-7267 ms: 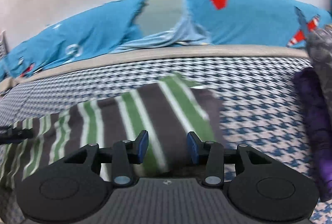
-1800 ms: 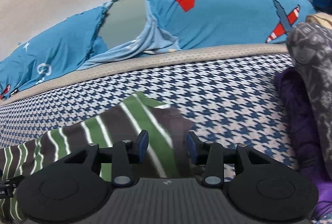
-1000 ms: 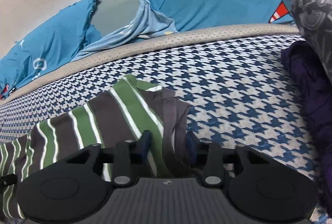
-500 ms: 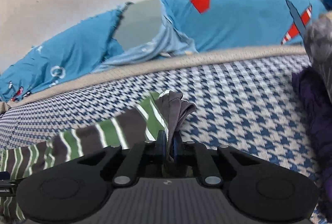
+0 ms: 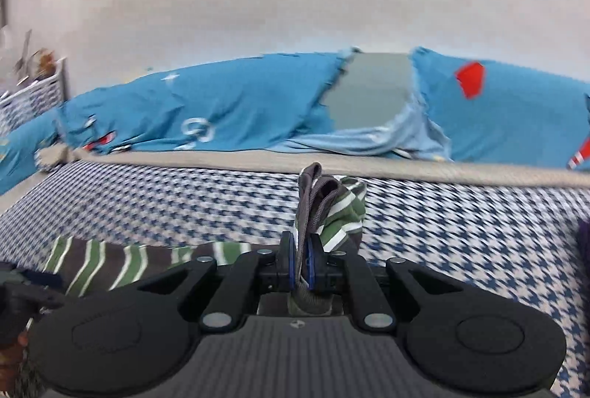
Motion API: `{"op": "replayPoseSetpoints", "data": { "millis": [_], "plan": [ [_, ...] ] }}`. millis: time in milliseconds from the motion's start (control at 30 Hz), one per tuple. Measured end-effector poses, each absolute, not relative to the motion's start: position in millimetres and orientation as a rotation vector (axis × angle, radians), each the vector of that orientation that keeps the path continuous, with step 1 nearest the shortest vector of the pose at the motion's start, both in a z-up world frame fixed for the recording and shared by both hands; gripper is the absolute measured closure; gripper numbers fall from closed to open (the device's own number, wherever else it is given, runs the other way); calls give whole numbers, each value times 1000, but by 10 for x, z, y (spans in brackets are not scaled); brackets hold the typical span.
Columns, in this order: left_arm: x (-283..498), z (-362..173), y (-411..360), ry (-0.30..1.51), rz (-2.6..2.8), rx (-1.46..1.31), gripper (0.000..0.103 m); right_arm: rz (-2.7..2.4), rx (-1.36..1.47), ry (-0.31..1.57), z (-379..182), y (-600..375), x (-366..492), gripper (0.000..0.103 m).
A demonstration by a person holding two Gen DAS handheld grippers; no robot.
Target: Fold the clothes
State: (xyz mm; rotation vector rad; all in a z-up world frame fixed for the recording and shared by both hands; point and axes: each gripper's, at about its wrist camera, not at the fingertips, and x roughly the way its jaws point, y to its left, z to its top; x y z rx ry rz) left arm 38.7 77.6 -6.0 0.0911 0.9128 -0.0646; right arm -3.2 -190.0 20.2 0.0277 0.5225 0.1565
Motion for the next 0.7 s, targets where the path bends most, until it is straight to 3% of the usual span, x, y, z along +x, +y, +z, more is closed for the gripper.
{"op": "replayPoseSetpoints", "data": {
  "millis": [700],
  "plan": [
    [427, -56, 1000, 919, -33, 42, 0, 448, -240, 626, -227, -962, -228, 94]
  ]
}}
